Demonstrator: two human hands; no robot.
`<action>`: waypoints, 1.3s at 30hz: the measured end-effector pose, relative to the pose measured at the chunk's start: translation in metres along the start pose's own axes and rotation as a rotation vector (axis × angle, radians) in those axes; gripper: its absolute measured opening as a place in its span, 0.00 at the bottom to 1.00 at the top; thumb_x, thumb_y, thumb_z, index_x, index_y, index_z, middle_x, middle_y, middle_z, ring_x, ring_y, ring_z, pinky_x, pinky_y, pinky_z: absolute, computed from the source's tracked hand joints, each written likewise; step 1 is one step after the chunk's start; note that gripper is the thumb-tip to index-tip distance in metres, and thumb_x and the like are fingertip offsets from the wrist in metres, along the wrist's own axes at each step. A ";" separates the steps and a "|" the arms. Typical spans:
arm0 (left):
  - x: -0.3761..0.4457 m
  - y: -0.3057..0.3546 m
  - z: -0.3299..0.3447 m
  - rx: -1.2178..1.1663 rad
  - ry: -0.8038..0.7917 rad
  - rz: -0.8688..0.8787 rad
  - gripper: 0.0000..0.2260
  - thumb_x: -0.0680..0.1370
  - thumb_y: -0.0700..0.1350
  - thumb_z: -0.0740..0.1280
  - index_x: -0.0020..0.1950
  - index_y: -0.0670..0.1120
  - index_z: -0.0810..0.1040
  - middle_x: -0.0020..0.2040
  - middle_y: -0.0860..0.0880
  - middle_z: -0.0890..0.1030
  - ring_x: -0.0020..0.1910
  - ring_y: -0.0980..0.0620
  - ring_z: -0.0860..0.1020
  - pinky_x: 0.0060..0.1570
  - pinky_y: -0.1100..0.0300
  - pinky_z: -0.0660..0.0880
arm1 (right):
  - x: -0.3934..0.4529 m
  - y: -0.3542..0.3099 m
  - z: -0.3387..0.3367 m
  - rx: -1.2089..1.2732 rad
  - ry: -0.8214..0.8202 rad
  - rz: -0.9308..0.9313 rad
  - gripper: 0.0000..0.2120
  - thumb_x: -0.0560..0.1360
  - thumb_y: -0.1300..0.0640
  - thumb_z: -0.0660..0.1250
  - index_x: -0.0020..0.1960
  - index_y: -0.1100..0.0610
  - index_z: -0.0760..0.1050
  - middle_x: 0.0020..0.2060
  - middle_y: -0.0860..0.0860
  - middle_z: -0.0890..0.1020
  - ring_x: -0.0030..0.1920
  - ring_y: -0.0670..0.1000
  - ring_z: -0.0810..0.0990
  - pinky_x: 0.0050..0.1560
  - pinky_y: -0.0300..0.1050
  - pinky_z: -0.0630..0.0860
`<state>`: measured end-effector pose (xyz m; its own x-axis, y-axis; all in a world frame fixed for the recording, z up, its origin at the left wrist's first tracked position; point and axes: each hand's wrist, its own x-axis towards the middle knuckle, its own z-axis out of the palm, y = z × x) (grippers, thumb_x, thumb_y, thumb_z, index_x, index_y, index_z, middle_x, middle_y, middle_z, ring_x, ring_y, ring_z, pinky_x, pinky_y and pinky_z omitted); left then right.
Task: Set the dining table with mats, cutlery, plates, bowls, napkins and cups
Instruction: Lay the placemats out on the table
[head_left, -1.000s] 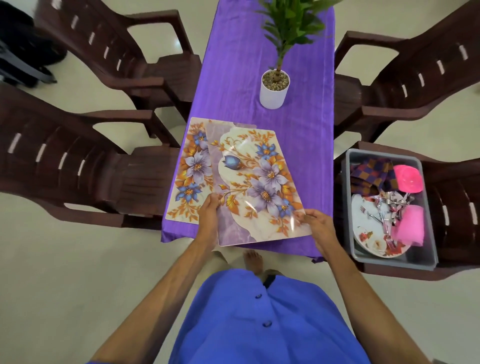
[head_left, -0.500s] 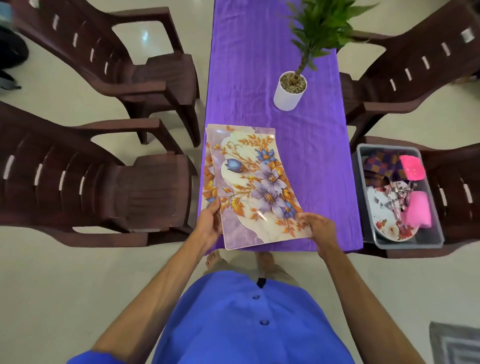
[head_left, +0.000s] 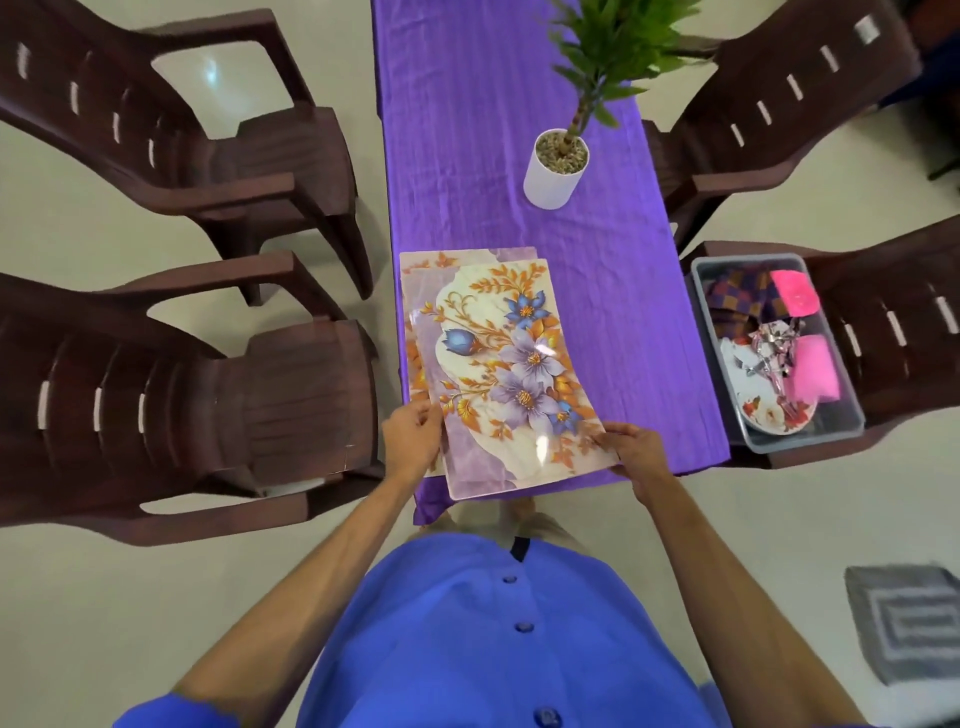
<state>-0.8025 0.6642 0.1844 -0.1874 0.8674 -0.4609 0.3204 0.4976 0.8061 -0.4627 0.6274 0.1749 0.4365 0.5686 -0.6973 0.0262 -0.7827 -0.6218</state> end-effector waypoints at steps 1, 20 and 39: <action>0.002 0.002 0.001 0.016 0.022 0.005 0.11 0.83 0.46 0.70 0.48 0.42 0.87 0.42 0.50 0.87 0.41 0.50 0.86 0.45 0.50 0.84 | -0.001 0.002 -0.001 -0.004 0.007 0.008 0.11 0.72 0.60 0.78 0.54 0.59 0.85 0.43 0.57 0.86 0.42 0.55 0.83 0.39 0.46 0.79; 0.004 -0.017 0.027 0.214 0.280 -0.083 0.13 0.85 0.45 0.63 0.55 0.37 0.81 0.52 0.38 0.84 0.52 0.38 0.80 0.49 0.51 0.71 | 0.060 0.037 -0.122 0.157 0.202 0.049 0.11 0.78 0.68 0.70 0.59 0.63 0.81 0.53 0.61 0.82 0.41 0.55 0.84 0.28 0.40 0.81; -0.034 -0.042 0.076 -0.216 0.275 -0.352 0.18 0.75 0.49 0.77 0.62 0.53 0.77 0.57 0.45 0.85 0.55 0.46 0.85 0.57 0.44 0.83 | 0.101 0.019 -0.170 0.232 0.050 0.093 0.10 0.81 0.66 0.68 0.61 0.59 0.78 0.60 0.63 0.81 0.49 0.61 0.84 0.30 0.43 0.84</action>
<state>-0.7388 0.6145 0.1377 -0.4973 0.5991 -0.6275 -0.0011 0.7228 0.6911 -0.2657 0.6266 0.1531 0.4711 0.4793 -0.7405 -0.2207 -0.7487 -0.6251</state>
